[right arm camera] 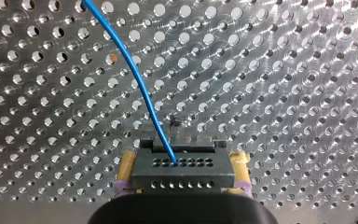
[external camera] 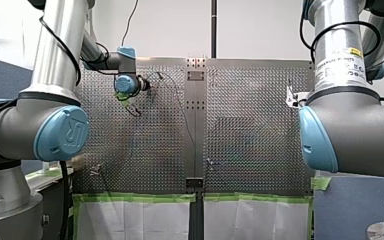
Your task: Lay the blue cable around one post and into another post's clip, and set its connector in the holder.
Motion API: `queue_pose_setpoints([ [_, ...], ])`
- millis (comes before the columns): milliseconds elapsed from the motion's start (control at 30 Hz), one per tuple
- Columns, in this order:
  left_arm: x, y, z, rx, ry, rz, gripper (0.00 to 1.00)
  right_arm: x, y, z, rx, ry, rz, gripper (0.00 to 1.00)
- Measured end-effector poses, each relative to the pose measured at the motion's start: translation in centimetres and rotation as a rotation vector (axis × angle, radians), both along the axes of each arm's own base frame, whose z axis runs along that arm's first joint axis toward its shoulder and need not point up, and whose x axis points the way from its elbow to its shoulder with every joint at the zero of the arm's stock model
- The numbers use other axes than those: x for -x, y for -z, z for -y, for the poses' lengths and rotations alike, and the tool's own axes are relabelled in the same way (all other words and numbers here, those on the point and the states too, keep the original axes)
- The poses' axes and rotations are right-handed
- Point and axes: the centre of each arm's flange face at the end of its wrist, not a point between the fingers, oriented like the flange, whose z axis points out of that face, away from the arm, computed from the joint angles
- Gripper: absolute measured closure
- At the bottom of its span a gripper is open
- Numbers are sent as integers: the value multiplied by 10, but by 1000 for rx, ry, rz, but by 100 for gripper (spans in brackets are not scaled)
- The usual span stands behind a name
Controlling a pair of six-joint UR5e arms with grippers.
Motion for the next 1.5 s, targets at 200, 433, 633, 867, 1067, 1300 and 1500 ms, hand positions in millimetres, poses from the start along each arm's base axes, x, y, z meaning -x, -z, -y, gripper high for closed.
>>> queue_pose_setpoints([
  [200,0,0,0,0,0,0,0,-2,0,0,2,1,0,100],
  [433,-1,-1,-1,0,1,1,0,-3,1,0,4,1,1,100],
  [633,-1,-1,-1,1,2,3,0,-3,1,0,1,-1,0,100],
  [867,-1,-2,-1,3,3,5,0,-3,1,-4,-22,-35,-8,100],
  [1067,-2,-3,-1,4,4,6,0,-3,1,-4,-22,-35,-8,100],
  [1300,-2,-3,-2,4,4,7,0,-3,1,-4,-22,-35,-8,100],
  [1500,-3,-5,-2,4,6,11,0,-3,1,-4,-22,-35,-8,96],
])
